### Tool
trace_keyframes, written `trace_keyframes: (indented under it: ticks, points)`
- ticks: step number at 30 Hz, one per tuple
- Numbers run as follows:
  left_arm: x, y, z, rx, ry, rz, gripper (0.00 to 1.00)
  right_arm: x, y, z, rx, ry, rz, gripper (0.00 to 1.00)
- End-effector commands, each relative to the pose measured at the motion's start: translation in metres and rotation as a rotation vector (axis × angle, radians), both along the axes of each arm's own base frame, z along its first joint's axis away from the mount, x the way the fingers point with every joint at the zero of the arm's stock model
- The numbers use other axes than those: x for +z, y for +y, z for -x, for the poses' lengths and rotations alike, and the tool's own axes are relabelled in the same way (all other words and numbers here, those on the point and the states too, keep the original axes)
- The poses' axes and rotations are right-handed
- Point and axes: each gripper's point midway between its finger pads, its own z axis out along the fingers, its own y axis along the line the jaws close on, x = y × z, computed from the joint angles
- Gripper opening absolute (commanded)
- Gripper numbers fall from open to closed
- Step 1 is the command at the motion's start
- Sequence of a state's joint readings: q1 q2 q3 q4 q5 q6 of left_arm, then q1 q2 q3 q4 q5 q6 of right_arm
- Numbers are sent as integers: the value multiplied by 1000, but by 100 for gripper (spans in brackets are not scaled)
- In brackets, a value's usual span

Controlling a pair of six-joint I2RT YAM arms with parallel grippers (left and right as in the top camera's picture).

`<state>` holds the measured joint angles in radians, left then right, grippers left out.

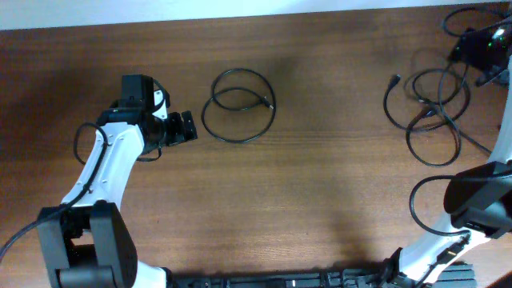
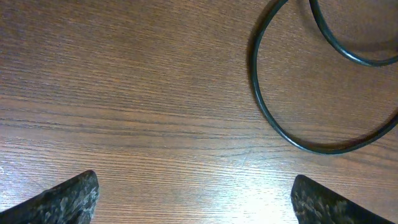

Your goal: Untangle cables

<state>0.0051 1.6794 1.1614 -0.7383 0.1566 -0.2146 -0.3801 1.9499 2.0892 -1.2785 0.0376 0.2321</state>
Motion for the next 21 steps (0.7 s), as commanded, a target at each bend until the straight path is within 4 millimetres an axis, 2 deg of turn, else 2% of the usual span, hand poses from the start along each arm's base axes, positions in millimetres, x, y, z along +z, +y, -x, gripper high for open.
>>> trace_keyframes:
  ticks: [1,6,9,16,21]
  points:
    - [-3,-1,0,6,11,7,99,8,69,-18,161,-95,-246,99]
    - [-3,-1,0,6,10,7,99,-2,135,-26,311,-55,-283,99]
    - [-3,-1,0,6,11,7,99,-16,180,-27,478,-13,-250,99]
    - [-3,-1,0,6,11,6,99,-71,267,-17,668,70,-208,99]
    - [-3,-1,0,5,11,6,99,-113,322,-6,793,71,-203,99]
